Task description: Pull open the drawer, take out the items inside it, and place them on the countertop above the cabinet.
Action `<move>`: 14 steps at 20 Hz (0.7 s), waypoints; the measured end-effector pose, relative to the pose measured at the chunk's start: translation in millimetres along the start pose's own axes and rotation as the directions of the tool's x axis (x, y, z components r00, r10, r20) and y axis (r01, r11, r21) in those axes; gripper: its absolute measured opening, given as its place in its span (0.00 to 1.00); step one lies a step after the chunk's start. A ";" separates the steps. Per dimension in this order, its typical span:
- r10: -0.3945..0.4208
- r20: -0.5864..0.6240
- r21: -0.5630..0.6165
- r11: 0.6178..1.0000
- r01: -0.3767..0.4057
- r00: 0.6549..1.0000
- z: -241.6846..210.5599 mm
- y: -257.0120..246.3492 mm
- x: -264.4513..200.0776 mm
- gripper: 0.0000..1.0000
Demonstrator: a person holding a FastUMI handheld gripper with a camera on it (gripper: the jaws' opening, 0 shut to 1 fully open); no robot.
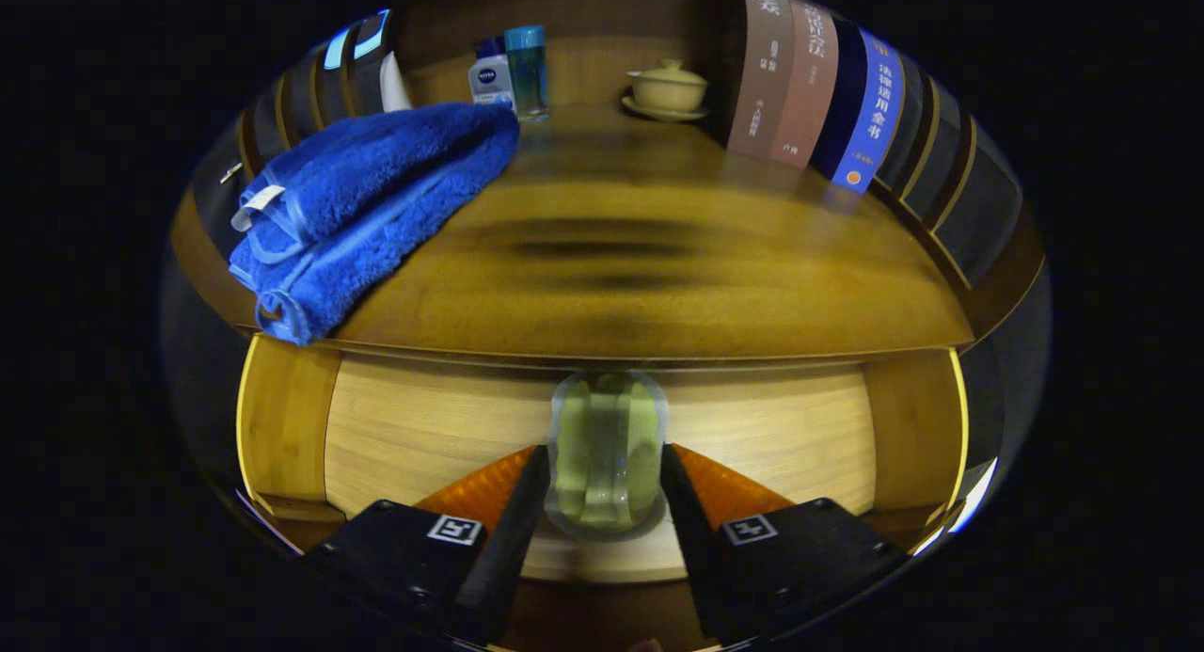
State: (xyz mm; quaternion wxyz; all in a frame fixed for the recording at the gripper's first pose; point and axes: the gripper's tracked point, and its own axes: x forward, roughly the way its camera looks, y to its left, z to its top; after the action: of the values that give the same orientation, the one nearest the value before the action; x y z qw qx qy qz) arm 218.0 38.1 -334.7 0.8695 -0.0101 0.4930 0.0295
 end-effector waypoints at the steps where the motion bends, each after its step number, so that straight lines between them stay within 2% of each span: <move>1: -0.007 -0.004 -0.001 1.000 0.007 1.000 -1.5 0.6 3.2 0.70; 4: -0.023 0.006 -0.028 0.999 0.024 1.000 -1.4 -0.6 4.3 0.48; 6: -0.025 -0.003 0.006 1.000 0.025 1.000 -3.1 -1.6 6.8 0.24; 9: 0.011 -0.008 0.077 0.997 -0.010 1.000 -1.3 0.5 3.6 0.20; 14: 0.012 0.041 0.064 0.998 -0.015 0.999 0.1 -3.0 -18.9 0.21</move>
State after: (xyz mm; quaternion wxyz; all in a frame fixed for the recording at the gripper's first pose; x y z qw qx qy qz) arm 208.5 34.4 -318.4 0.8789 0.0218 0.4760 0.0196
